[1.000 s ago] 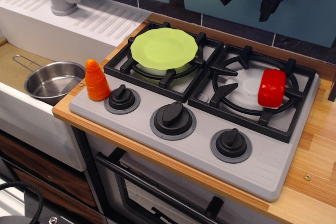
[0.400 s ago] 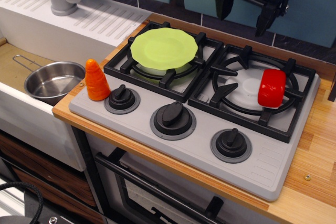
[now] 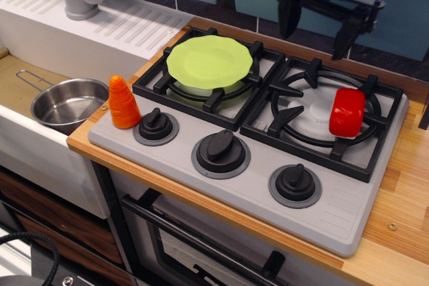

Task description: End effector reaching salmon

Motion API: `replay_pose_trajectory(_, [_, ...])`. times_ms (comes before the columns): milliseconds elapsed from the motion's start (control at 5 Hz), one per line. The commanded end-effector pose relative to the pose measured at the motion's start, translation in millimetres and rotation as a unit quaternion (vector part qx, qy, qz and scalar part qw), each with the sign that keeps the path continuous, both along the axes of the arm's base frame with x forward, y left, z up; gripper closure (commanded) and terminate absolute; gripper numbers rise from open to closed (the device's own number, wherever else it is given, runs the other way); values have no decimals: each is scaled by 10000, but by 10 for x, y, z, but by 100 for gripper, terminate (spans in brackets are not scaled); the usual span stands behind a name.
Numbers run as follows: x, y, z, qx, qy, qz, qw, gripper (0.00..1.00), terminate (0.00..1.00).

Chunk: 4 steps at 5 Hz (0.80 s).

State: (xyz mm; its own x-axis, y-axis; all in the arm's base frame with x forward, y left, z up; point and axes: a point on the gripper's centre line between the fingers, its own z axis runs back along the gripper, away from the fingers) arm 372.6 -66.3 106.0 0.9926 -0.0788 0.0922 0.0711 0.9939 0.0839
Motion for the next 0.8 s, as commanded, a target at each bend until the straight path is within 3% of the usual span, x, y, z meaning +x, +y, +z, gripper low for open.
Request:
replay_pose_trajectory(0, [-77, -169, 300, -36, -370, 212, 9991, 0, 0])
replay_pose_trajectory(600, [-107, -437, 238, 22, -558, 360, 9978, 0, 0])
